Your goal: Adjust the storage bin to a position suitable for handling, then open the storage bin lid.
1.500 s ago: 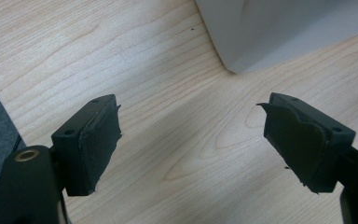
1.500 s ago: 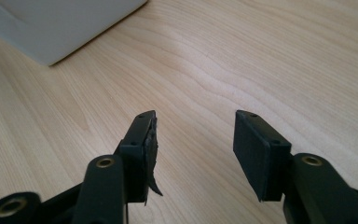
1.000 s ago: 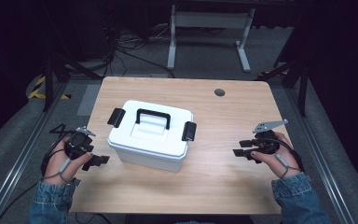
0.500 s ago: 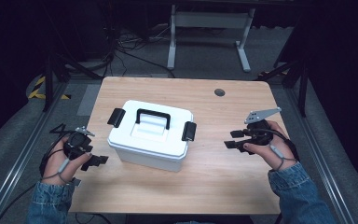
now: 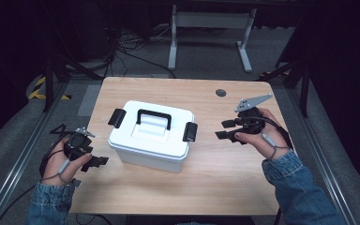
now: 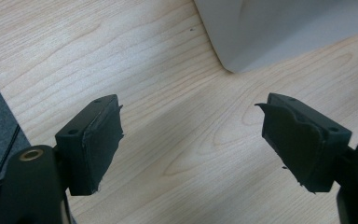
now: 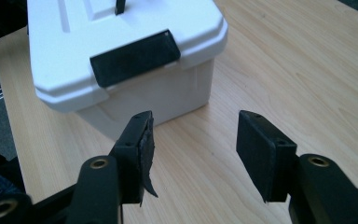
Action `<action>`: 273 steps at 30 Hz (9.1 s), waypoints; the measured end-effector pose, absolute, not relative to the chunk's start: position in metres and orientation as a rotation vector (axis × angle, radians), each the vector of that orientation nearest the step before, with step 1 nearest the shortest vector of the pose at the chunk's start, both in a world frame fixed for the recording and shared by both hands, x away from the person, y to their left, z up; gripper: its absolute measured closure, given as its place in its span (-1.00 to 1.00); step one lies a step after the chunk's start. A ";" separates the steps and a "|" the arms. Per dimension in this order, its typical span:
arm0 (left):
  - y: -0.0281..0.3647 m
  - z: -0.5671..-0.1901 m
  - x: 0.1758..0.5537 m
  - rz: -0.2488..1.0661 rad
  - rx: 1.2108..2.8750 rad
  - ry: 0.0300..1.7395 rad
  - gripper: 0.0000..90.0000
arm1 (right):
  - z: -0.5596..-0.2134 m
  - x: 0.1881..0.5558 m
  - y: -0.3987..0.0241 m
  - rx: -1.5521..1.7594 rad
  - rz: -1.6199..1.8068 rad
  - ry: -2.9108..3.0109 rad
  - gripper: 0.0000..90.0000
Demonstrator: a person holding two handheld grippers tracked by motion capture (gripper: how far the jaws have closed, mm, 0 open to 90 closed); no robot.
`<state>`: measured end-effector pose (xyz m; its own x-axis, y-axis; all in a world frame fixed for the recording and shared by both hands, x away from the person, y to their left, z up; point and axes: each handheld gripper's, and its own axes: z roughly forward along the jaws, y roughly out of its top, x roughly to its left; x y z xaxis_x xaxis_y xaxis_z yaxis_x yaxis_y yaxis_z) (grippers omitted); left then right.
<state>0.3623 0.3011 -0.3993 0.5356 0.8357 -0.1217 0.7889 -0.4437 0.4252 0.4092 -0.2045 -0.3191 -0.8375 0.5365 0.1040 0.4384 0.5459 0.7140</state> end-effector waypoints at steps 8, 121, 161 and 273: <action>0.299 -0.400 0.363 0.135 2.348 1.321 -0.54 | -0.303 0.423 -0.177 0.765 1.122 2.672 0.05; 0.301 -0.402 0.367 0.128 2.349 1.318 -0.54 | -0.263 0.442 -0.072 0.364 1.310 2.707 0.88; 0.297 -0.407 0.369 0.116 2.373 1.322 -0.54 | -0.239 0.420 -0.227 0.659 1.344 2.498 0.88; 0.296 -0.409 0.371 0.103 2.373 1.330 -0.54 | -0.387 0.433 -0.293 1.126 1.155 2.459 0.15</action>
